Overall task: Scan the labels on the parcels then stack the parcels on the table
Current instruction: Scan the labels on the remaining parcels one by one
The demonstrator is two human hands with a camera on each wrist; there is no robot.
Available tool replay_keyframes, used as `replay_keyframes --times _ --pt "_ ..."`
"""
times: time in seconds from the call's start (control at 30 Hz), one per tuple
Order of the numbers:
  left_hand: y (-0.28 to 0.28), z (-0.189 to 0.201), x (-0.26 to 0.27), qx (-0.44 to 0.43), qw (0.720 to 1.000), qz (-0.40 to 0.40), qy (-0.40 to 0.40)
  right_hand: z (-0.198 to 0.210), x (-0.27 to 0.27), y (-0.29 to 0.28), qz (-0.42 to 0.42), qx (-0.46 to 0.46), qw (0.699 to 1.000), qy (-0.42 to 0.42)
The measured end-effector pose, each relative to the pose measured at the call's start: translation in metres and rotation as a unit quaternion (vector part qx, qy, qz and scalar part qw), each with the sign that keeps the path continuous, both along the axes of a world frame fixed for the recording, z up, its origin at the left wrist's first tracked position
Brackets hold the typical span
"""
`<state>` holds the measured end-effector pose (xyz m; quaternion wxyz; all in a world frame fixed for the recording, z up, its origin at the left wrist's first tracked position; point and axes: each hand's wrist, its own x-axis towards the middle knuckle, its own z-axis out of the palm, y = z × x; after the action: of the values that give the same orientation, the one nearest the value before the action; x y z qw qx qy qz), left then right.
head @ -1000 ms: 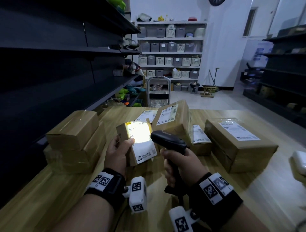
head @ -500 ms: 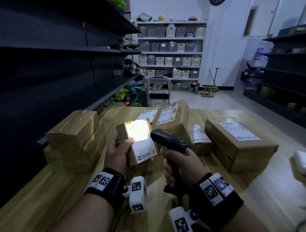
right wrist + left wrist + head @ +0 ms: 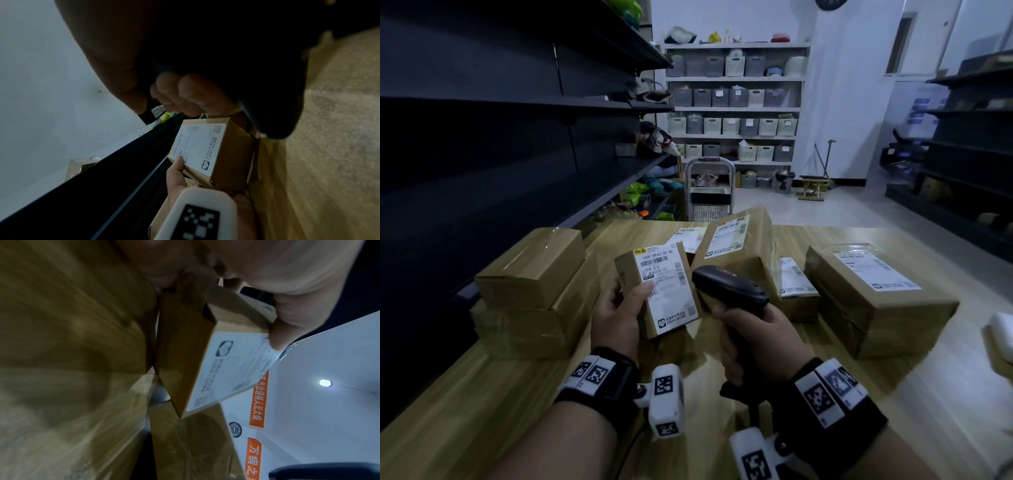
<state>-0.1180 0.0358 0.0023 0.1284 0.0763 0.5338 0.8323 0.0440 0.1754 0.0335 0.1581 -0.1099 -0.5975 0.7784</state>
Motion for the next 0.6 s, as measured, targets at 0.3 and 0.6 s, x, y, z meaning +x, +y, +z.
replay_keyframes --times 0.3,0.6 --pt "-0.0017 -0.0015 0.0018 -0.007 0.999 -0.009 0.035 -0.0034 0.0032 -0.001 0.005 0.002 1.0 -0.007" --pt "-0.0018 -0.0021 0.0012 -0.005 1.0 -0.012 0.026 -0.0024 0.0029 -0.0024 0.008 -0.002 1.0 -0.001"
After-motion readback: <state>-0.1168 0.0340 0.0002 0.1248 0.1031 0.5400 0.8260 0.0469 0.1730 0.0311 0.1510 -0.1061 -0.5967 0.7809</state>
